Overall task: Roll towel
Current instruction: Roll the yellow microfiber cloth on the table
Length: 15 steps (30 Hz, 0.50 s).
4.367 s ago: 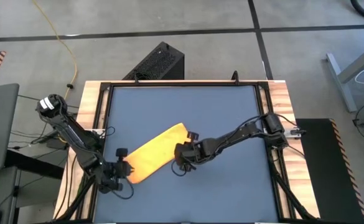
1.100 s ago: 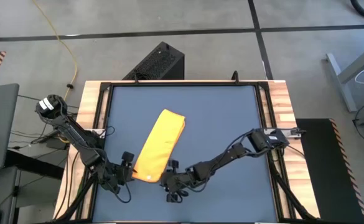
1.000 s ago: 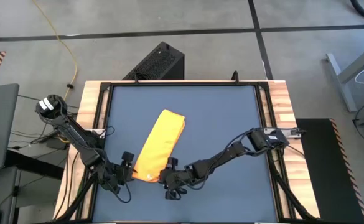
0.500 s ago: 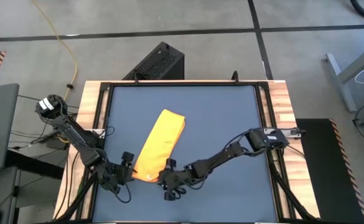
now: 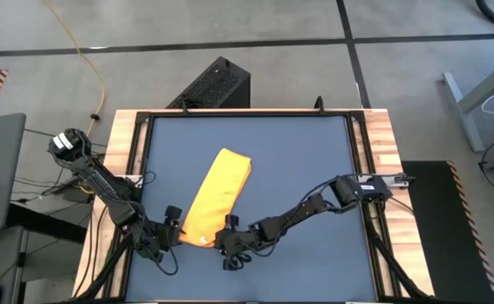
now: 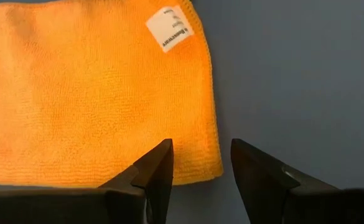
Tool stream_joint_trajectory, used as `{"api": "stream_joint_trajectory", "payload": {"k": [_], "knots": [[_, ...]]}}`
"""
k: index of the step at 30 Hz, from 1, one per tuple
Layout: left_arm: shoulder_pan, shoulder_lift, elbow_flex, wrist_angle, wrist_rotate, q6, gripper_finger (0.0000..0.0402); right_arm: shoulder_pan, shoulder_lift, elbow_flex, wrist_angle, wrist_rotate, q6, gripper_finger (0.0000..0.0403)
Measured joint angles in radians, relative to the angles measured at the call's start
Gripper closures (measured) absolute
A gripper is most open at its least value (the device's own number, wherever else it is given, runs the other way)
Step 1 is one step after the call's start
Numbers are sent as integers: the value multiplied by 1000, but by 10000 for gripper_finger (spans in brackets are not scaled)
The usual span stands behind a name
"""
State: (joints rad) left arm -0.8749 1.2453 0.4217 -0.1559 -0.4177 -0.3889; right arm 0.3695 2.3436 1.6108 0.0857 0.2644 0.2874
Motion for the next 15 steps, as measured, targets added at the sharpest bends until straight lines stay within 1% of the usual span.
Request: {"api": "stream_joint_trajectory", "payload": {"k": [3,6,7,9,11,15], "knots": [[0,0,0,-11,3,-9,278,0,0,0,-3,0,0,343],[0,0,0,-17,8,-21,317,1,0,0,-2,0,-2,384],[0,0,0,-16,15,-22,332,1,0,0,-2,0,-5,389],[0,0,0,-17,20,-23,362,2,0,0,-2,0,-7,389],[0,0,0,-17,22,-23,388,2,0,0,-2,0,-6,379],[0,0,0,-44,25,-25,398,2,0,0,-5,-1,-6,373]]}}
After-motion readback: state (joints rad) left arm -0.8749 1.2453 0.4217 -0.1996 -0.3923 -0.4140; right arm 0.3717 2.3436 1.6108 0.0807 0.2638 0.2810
